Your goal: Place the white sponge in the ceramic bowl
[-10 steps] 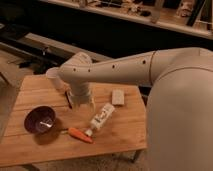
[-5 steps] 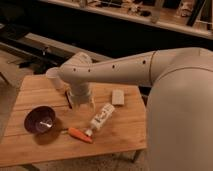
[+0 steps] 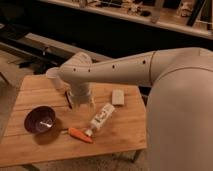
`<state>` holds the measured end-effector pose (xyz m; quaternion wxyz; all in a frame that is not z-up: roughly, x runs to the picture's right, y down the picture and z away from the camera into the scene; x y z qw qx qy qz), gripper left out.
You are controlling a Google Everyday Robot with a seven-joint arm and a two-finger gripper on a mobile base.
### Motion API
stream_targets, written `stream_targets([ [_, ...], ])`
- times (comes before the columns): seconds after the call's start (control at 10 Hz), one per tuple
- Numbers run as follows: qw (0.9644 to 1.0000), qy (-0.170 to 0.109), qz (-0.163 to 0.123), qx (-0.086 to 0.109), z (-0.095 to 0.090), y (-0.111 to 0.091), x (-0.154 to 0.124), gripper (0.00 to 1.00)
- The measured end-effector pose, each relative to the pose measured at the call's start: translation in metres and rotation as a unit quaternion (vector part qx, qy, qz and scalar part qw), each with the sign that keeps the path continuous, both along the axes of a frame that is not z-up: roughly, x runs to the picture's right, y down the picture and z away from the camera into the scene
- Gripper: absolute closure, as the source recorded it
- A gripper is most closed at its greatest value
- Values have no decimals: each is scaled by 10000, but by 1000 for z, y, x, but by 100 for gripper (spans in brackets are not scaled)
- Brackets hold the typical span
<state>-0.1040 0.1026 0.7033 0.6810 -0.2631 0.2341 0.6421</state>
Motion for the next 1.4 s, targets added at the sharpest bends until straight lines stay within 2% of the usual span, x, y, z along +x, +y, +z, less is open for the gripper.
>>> stream_targets([
  [0.6, 10000, -11, -5, -10, 1, -1, 0, 35],
  [0.8, 9998, -142, -112, -16, 10, -7, -2, 35],
  [0.9, 9995, -250, -146, 119, 23, -32, 6, 35],
  [1.0, 9994, -256, -126, 206, 30, -49, 16, 35],
  [1.1, 9992, -218, -65, 330, 40, -74, 36, 35],
  [1.3, 9981, -128, 204, 568, 57, -126, 81, 35],
  [1.4, 9976, -86, 313, 605, 64, -140, 100, 35],
])
